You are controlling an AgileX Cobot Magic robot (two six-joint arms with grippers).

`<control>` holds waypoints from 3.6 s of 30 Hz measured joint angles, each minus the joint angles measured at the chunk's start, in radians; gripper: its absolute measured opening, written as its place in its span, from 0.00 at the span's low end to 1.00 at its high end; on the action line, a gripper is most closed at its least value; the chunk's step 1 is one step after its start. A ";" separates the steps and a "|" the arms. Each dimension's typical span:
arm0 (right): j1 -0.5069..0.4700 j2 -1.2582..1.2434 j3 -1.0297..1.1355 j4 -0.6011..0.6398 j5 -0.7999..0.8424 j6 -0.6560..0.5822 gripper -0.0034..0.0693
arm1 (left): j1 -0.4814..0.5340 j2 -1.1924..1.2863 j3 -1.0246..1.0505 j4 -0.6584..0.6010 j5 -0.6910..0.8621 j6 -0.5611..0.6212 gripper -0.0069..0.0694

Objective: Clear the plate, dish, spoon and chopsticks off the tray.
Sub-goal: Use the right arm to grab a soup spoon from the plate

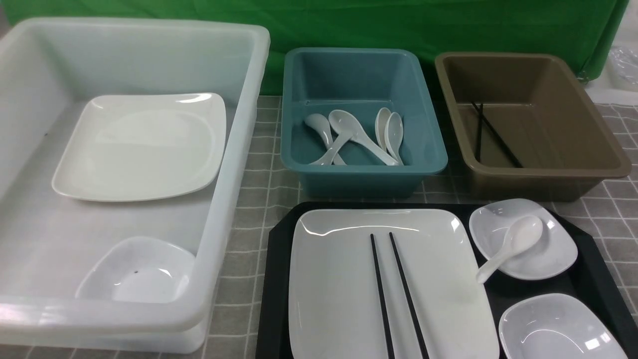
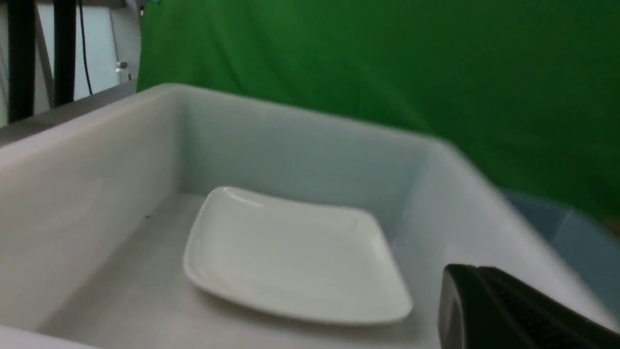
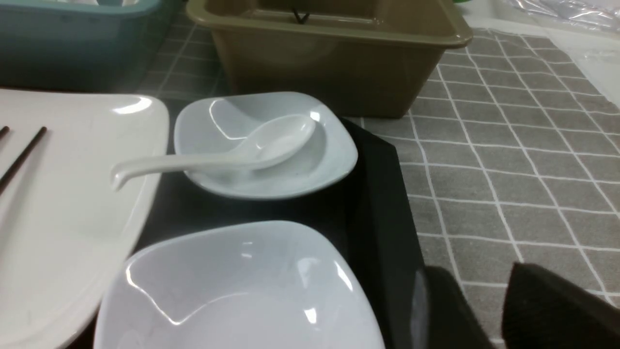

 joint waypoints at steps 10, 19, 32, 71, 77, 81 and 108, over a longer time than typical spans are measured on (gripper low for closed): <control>0.000 0.000 0.000 0.058 -0.180 0.118 0.38 | 0.000 0.000 0.000 -0.081 -0.347 -0.198 0.09; 0.000 0.000 0.000 0.159 -0.523 0.519 0.38 | 0.000 0.017 -0.230 0.004 -0.306 -0.474 0.09; 0.000 0.000 0.000 0.165 -0.553 0.381 0.38 | 0.000 0.419 -0.757 0.231 0.556 -0.280 0.09; 0.182 1.642 -1.228 0.148 0.657 0.143 0.49 | 0.000 0.760 -0.759 -0.126 0.993 0.161 0.09; 0.130 1.785 -1.236 0.161 0.640 0.142 0.74 | 0.000 0.759 -0.759 -0.135 1.009 0.176 0.09; 0.111 1.847 -1.237 0.164 0.596 0.155 0.77 | 0.000 0.759 -0.759 -0.157 1.021 0.189 0.09; 0.099 1.869 -1.238 0.217 0.370 0.247 0.77 | 0.000 0.759 -0.759 -0.163 1.032 0.212 0.09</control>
